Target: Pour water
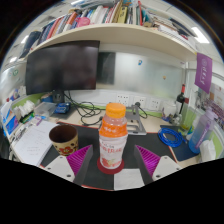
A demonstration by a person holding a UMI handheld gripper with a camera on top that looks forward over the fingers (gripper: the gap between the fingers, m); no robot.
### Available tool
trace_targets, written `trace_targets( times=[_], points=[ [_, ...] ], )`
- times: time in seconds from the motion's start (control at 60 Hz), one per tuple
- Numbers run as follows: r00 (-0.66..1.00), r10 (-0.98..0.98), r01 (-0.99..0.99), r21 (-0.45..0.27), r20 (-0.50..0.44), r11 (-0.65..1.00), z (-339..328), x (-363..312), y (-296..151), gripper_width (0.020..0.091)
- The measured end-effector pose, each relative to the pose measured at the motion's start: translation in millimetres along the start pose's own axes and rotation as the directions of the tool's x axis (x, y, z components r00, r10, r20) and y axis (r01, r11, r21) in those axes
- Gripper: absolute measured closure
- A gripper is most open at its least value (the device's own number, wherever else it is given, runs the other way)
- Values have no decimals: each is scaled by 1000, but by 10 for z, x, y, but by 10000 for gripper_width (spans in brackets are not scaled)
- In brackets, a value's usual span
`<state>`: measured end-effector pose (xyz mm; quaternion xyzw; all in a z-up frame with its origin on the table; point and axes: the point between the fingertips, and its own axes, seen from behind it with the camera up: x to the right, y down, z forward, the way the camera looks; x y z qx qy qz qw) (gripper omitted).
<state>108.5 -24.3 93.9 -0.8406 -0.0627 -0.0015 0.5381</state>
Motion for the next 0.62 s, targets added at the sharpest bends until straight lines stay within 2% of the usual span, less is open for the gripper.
trace_targets(
  times=[0.1, 0.35, 0.617],
  points=[
    [999, 23, -25, -38, -33, 999, -411, -40, -75, 252],
    [993, 68, -68, 4, -99, 998, -1197, -31, -585, 251],
    [978, 107, -109, 0, -180, 994, -1572, 171, -633, 267]
  ],
)
